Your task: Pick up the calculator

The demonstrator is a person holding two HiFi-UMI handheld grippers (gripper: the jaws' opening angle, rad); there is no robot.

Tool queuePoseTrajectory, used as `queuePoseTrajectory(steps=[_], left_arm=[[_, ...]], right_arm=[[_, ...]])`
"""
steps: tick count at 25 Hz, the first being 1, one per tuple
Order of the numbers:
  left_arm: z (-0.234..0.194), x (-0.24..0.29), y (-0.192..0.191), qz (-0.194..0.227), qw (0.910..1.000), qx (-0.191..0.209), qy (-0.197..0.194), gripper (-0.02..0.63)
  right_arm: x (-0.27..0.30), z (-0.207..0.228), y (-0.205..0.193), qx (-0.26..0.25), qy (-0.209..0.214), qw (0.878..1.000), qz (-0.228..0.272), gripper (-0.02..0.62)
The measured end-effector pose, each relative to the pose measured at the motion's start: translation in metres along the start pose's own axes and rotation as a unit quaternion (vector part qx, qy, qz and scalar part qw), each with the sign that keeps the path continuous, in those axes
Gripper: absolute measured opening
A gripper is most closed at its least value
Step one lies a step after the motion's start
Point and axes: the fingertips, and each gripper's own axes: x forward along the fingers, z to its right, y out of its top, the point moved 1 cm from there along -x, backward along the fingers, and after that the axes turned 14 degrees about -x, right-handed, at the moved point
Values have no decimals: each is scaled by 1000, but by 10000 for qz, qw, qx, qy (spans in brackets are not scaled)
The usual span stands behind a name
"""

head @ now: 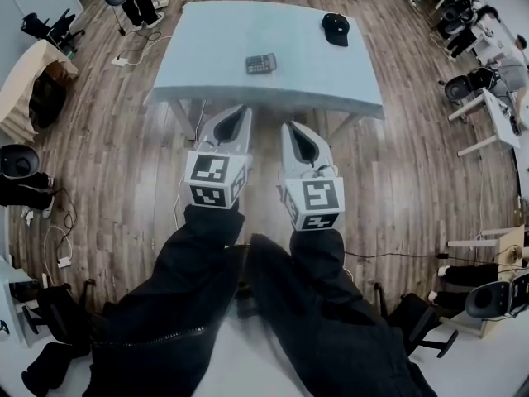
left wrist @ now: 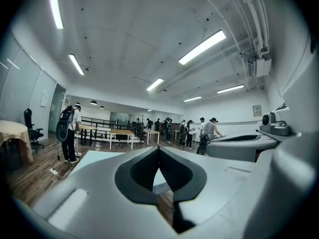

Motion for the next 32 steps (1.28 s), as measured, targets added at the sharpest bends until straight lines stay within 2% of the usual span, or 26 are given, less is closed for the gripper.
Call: queuePoseTrajectory(steps=[6, 10, 15, 20, 25, 32], left_arm=[[14, 7, -26, -77, 9999, -61, 73, -6], [18, 8, -28, -74, 9999, -13, 109, -6], [1, 15, -29, -23, 9997, 4, 253, -6], [-21, 45, -25, 13, 9998, 49, 188, -6], [-42, 88, -18, 19, 9998, 19, 179, -6], [-95, 138, -21, -160, 9992, -138, 336, -6]], right_arm=[[-19, 5, -19, -17, 101, 9999, 91, 0], [-24, 14, -23, 20, -2, 9998, 221, 0], [-17, 13, -21, -82, -52, 9987, 500, 0], [15, 24, -31, -192, -160, 9986, 471, 0], [55, 45, -37, -218, -109, 9988, 416, 0], [131, 52, -54, -174, 67, 9997, 168, 0]])
